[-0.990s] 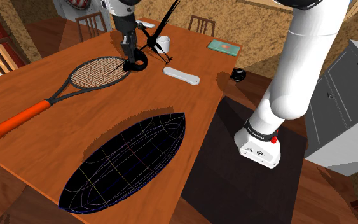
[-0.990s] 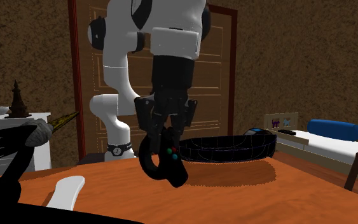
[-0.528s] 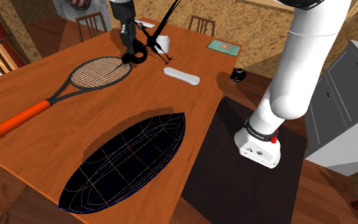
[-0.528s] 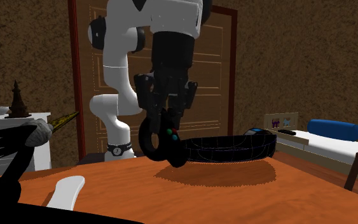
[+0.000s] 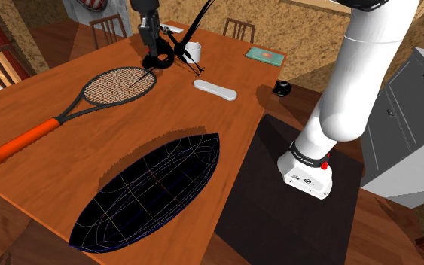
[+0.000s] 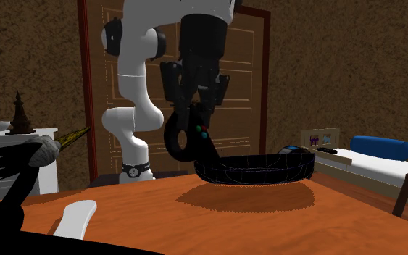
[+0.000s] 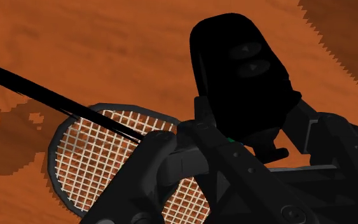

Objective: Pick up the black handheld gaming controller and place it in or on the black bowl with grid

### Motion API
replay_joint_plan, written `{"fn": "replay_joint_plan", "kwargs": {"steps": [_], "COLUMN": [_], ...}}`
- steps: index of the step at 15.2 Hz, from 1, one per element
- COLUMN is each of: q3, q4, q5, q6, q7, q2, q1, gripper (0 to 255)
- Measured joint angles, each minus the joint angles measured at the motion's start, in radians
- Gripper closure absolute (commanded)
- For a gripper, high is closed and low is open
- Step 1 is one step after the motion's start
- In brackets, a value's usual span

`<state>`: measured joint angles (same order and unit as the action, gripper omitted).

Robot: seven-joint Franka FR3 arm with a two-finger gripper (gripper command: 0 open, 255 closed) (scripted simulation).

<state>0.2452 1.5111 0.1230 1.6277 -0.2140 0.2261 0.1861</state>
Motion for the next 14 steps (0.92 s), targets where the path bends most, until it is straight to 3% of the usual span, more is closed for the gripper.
{"fn": "replay_joint_plan", "kwargs": {"steps": [8, 14], "q3": [0.065, 0.124], "q4": [0.168, 0.211], "q5": [-0.046, -0.075], "q6": [0.013, -0.001], "q7": [0.135, 0.253], "q2": [-0.15, -0.203], "q1": [0.071, 0.134], "gripper": [255, 255]}}
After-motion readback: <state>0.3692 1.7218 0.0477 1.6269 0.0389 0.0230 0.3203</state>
